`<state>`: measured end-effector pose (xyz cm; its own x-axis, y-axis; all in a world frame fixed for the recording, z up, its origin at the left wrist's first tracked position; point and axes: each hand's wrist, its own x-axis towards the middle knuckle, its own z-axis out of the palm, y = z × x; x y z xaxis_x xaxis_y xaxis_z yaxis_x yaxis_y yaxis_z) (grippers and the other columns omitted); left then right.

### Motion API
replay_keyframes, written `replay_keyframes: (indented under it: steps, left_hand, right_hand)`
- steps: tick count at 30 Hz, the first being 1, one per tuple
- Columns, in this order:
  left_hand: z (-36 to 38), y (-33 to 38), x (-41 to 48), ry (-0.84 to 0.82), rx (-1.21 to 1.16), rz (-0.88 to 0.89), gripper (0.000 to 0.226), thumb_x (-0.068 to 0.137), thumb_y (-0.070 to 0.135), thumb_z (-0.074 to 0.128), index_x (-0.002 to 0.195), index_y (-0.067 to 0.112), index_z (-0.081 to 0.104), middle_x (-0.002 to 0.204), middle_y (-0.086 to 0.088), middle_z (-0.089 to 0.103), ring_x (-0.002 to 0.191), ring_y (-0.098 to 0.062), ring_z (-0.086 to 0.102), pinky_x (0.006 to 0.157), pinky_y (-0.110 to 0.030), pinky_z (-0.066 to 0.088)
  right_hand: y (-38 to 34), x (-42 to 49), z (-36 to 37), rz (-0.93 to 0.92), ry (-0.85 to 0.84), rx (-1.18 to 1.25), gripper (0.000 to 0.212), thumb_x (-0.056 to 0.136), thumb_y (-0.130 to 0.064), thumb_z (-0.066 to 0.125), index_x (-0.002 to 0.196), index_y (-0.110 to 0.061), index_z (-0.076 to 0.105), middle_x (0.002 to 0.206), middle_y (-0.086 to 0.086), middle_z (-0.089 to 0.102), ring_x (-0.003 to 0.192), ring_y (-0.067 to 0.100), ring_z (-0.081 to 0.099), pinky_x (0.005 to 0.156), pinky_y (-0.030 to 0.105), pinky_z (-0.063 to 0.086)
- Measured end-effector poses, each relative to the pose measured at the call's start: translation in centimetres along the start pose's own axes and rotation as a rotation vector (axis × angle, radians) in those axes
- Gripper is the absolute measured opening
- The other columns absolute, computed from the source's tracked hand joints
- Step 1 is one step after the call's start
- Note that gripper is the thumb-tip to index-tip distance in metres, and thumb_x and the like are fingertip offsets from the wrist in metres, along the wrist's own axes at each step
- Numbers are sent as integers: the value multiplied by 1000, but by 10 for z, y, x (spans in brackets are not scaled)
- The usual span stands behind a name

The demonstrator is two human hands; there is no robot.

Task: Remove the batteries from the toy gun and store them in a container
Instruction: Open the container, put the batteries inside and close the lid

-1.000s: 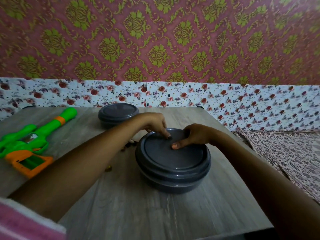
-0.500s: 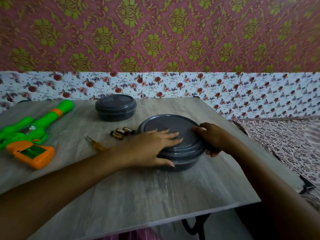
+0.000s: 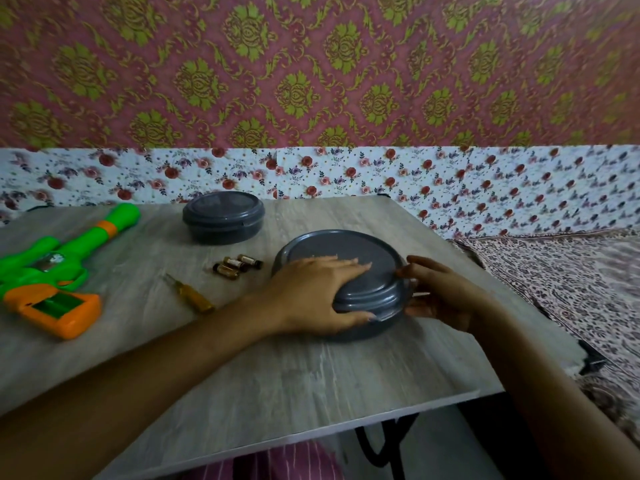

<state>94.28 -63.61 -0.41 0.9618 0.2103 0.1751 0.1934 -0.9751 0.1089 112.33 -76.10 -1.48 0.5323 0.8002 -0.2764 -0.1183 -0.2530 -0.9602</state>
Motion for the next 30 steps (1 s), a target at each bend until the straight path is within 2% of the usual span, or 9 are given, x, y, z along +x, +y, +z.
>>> replay_keyframes:
  steps: [5, 9, 14, 16, 18, 22, 24, 27, 30]
  left_hand:
    - [-8, -12, 12, -184, -76, 106, 69, 87, 38, 61, 146, 31, 26, 154, 17, 19, 144, -8, 14, 118, -37, 7]
    - [-33, -35, 8, -241, -100, 100, 64, 85, 16, 65, 142, 28, 39, 149, 14, 35, 136, -3, 34, 114, -22, 26]
    - [5, -4, 7, -79, 182, 1, 80, 86, 62, 44, 150, 26, 15, 159, 2, 14, 145, -17, 17, 118, -34, 14]
    - [26, 3, 8, 104, 332, 39, 75, 88, 62, 34, 146, 15, 30, 153, -8, 31, 139, -27, 34, 113, -41, 29]
    - [36, -4, 10, 256, 369, 121, 66, 86, 54, 32, 128, 11, 57, 131, -11, 59, 115, -30, 60, 93, -42, 52]
    - [40, -17, 12, 373, 407, 265, 61, 87, 50, 31, 120, 11, 64, 122, -10, 65, 104, -27, 67, 83, -37, 57]
    - [38, -19, 13, 388, 458, 314, 61, 87, 49, 31, 118, 9, 65, 120, -10, 66, 101, -28, 68, 80, -35, 57]
    - [34, -18, 12, 425, 503, 378, 60, 87, 47, 32, 115, 7, 67, 116, -11, 68, 96, -28, 69, 75, -34, 59]
    - [33, -19, 13, 452, 534, 440, 59, 87, 45, 34, 113, 4, 68, 114, -14, 69, 92, -31, 70, 71, -36, 60]
  right_hand:
    - [0, -5, -3, -2, 89, -204, 65, 66, -45, 65, 119, -10, 51, 87, 12, 61, 62, 22, 65, 56, 30, 57]
    - [4, -1, -1, -2, 113, -57, 60, 80, -28, 64, 133, -12, 41, 90, 12, 61, 65, 21, 64, 51, 29, 56]
    - [13, -1, 13, -16, 29, 120, 47, 87, -16, 57, 131, -7, 44, 74, 9, 58, 58, 19, 64, 50, 27, 57]
    - [15, -3, 14, -22, 28, 151, 41, 89, -14, 55, 128, -7, 47, 73, 9, 58, 59, 19, 63, 50, 27, 56]
    - [19, -6, 11, -35, 19, 125, 41, 89, -12, 54, 128, -8, 47, 81, 10, 61, 66, 20, 64, 57, 29, 58]
    - [29, -12, 1, -118, 43, -275, 101, 54, -26, 82, 141, -18, 32, 130, 8, 53, 109, 21, 57, 95, 42, 49]
    - [35, -15, 11, -223, 111, -450, 123, 43, -33, 84, 145, -20, 18, 144, 1, 40, 126, 19, 45, 105, 38, 39]
    - [45, -10, 30, -508, 171, -570, 124, 49, -33, 86, 146, -18, 12, 145, -2, 38, 124, 5, 40, 97, 17, 35]
    - [51, -5, 35, -586, 216, -574, 131, 42, -40, 84, 147, -14, 9, 146, -1, 37, 121, 0, 36, 94, 9, 31]
